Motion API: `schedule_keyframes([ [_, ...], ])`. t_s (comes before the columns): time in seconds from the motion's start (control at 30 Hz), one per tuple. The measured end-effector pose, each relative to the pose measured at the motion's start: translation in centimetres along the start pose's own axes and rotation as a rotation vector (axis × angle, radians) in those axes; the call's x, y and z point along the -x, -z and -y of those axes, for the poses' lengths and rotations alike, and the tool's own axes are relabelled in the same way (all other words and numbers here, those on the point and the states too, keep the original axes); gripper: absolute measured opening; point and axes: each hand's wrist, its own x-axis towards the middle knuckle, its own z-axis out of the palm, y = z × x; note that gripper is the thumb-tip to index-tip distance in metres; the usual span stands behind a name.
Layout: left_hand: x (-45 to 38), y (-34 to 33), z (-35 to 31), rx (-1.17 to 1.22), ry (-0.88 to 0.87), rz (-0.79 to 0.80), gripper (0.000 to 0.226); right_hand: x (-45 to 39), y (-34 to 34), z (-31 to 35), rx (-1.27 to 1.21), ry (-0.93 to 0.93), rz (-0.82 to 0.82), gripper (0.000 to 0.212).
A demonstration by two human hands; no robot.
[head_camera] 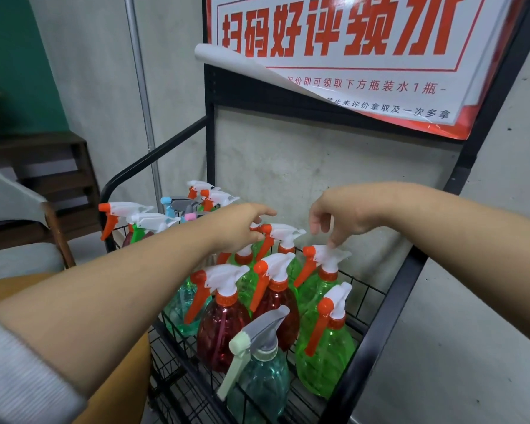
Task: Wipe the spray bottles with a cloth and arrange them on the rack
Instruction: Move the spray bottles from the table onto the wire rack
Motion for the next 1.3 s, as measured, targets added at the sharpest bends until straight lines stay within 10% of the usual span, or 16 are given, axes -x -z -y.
schedule_keyframes([
  [0.13,-1.1,-0.5,-0.3,-0.105,-0.063,0.061,0.054,-0.8,-0.4,0.3,-0.103,-0.039,0.206,0.061],
  [0.47,-1.6,-0.7,-0.8,-0.161,-0.153,0.020,0.047,-1.8,-1.4,0.4,-0.087,-0.014,0.258,0.010],
  [1.3,-1.1,1.3,2.6,-0.031,0.063,-0.046,0.044,-0.8,0.3,0.4,-0.027,-0.019,0.136,0.050],
])
